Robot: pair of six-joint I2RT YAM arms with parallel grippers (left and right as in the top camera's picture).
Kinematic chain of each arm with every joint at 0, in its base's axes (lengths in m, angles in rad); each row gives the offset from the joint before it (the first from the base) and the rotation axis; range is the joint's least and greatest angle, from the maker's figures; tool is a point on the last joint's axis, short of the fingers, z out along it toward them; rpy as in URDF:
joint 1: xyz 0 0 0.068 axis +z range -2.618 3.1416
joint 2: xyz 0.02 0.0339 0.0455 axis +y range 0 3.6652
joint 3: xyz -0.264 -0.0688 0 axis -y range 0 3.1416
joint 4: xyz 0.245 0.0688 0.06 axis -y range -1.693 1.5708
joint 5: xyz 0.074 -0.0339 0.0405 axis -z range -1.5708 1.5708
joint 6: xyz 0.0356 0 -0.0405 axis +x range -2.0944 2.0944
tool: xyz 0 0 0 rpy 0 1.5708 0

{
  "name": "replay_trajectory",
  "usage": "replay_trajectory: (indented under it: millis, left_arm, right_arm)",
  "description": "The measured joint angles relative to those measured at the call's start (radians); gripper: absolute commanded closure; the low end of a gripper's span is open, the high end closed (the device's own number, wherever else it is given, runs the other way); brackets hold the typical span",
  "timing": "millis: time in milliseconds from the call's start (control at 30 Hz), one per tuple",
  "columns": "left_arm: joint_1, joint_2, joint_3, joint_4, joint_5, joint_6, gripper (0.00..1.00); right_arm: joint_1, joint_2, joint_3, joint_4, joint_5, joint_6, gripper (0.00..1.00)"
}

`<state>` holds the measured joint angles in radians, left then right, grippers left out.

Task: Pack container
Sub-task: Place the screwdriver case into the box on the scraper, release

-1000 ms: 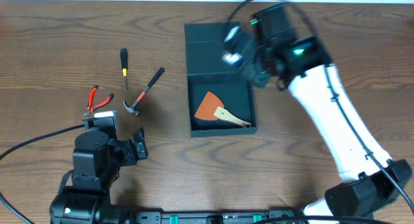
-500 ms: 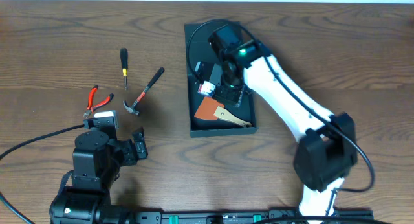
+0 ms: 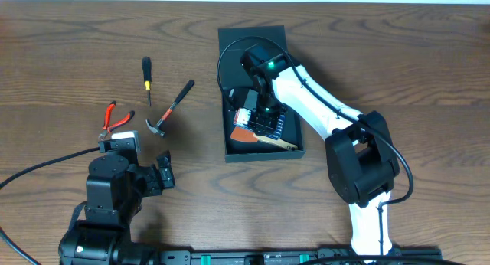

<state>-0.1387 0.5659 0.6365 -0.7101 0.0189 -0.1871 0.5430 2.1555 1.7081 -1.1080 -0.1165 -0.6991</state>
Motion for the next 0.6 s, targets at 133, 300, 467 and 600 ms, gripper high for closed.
replay_trajectory:
  millis: [133,300,467,600]
  left_arm:
    - [0.0,0.0,0.0,0.0,0.0,0.0,0.01]
    - [0.0,0.0,0.0,0.0,0.0,0.0,0.01]
    - [0.0,0.0,0.0,0.0,0.0,0.0,0.01]
    - [0.0,0.0,0.0,0.0,0.0,0.0,0.01]
  right_arm:
    - [0.0,0.0,0.0,-0.001,-0.002,0.0,0.51]
    - [0.0,0.0,0.0,-0.002,-0.004,0.0,0.41]
    - [0.0,0.0,0.0,-0.003,-0.004,0.0,0.35]
    - [0.0,0.0,0.0,-0.006,-0.006,-0.005,0.22]
